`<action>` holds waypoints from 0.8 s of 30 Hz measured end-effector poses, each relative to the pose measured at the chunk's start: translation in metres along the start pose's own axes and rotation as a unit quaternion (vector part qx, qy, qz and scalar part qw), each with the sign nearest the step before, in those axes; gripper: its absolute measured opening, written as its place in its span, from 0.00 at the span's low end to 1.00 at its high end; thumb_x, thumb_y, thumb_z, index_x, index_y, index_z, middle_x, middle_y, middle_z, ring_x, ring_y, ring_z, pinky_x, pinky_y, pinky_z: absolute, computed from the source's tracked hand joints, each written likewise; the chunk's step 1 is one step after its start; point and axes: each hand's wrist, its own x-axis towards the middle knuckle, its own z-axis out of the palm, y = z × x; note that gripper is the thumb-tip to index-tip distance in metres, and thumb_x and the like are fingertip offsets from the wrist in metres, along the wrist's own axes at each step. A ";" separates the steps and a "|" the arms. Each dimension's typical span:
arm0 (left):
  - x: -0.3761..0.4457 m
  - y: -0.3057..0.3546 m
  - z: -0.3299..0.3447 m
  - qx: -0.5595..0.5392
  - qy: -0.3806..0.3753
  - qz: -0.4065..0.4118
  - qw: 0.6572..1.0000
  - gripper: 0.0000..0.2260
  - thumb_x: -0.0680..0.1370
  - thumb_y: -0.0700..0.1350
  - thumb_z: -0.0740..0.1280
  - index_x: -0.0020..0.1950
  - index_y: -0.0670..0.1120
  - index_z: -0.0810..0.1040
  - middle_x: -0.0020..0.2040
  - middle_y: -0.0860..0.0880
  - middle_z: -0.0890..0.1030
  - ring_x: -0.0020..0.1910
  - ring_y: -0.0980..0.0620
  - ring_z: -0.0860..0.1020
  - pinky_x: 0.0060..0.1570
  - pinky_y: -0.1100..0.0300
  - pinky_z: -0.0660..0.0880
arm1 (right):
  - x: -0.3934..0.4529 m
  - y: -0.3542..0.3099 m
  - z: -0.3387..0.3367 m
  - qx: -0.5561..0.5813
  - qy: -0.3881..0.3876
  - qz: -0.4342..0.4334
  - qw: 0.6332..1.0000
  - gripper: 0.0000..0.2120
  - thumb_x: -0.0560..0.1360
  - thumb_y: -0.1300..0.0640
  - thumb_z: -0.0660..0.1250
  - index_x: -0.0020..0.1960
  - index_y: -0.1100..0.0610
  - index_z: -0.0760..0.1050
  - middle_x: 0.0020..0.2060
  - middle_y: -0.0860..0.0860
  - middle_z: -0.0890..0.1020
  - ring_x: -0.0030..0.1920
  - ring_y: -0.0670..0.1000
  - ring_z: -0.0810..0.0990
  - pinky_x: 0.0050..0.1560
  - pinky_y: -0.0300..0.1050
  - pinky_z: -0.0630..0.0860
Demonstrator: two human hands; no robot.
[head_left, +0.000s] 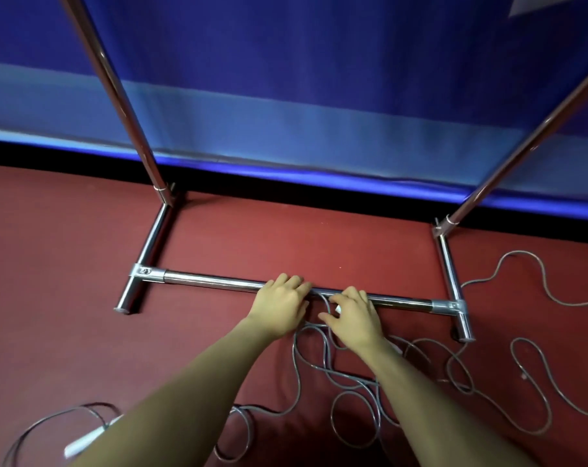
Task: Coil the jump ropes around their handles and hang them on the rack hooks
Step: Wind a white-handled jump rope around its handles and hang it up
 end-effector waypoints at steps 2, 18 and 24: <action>0.002 -0.001 0.011 0.030 -0.013 0.002 0.999 0.19 0.80 0.49 0.60 0.70 0.45 0.70 0.66 0.47 0.74 0.61 0.42 0.72 0.54 0.51 0.69 | 0.001 -0.003 0.007 0.022 0.025 -0.004 0.999 0.10 0.75 0.52 0.68 0.53 0.55 0.80 0.53 0.52 0.76 0.58 0.55 0.72 0.60 0.45 0.63; -0.031 0.045 -0.221 -0.649 -0.010 -0.084 0.756 0.06 0.78 0.37 0.66 0.42 0.42 0.77 0.33 0.48 0.83 0.32 0.55 0.82 0.35 0.62 0.80 | -0.048 -0.057 -0.161 0.609 0.023 0.044 0.792 0.17 0.81 0.50 0.59 0.43 0.59 0.80 0.35 0.54 0.83 0.36 0.50 0.81 0.40 0.38 0.74; -0.062 0.068 -0.313 -0.774 0.040 -0.037 0.631 0.07 0.80 0.35 0.61 0.44 0.41 0.76 0.35 0.46 0.84 0.35 0.52 0.84 0.37 0.59 0.82 | -0.074 -0.095 -0.236 0.627 -0.031 -0.036 0.778 0.27 0.81 0.43 0.48 0.45 0.60 0.78 0.37 0.52 0.84 0.39 0.49 0.82 0.46 0.38 0.73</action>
